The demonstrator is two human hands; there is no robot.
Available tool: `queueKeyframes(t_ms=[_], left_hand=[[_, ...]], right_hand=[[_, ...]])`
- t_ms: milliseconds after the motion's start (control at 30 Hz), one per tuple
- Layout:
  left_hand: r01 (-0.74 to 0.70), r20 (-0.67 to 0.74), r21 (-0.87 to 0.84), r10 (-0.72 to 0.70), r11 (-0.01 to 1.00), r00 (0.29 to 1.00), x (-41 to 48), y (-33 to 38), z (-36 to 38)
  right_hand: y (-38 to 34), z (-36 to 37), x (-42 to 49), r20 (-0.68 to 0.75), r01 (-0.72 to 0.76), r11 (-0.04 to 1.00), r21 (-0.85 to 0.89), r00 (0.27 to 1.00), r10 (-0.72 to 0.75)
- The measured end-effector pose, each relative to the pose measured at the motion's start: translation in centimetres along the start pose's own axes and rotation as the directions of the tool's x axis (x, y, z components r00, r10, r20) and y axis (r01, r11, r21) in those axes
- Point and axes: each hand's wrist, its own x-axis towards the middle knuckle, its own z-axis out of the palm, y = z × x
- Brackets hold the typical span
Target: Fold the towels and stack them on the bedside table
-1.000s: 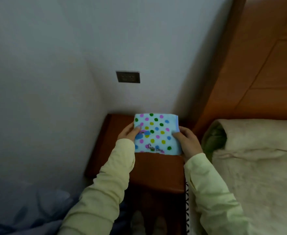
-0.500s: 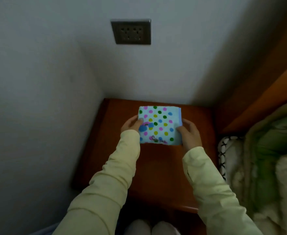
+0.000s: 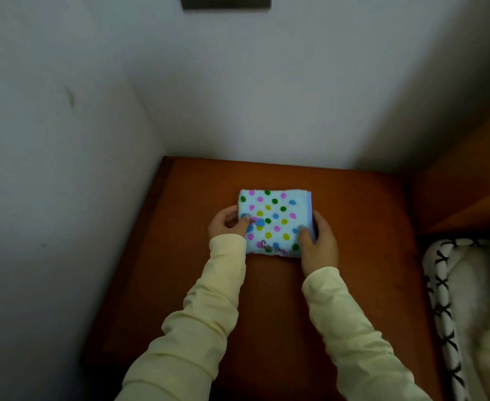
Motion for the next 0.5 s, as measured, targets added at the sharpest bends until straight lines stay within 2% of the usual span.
queueKeyframes(t_ms=[100,200,333,500], left_hand=[[-0.027,-0.003,0.051,0.027,0.998,1.000,0.1,-0.1,0.1],[-0.020,0.021,0.071,0.018,0.997,1.000,0.2,0.2,0.0],[0.025,0.068,0.082,-0.030,0.996,0.997,-0.2,1.9,-0.7],[-0.022,0.091,-0.013,0.023,1.000,0.996,-2.3,5.0,-1.8]], right_hand=[[0.3,0.4,0.2,-0.037,0.022,0.995,-0.092,0.999,-0.025],[-0.1,0.2,0.1,-0.024,0.018,0.993,-0.113,1.000,-0.020],[-1.4,-1.0,-0.1,0.009,0.010,0.998,-0.064,1.000,-0.009],[-4.3,-3.2,-1.3,-0.019,0.071,0.996,0.056,0.997,-0.070]])
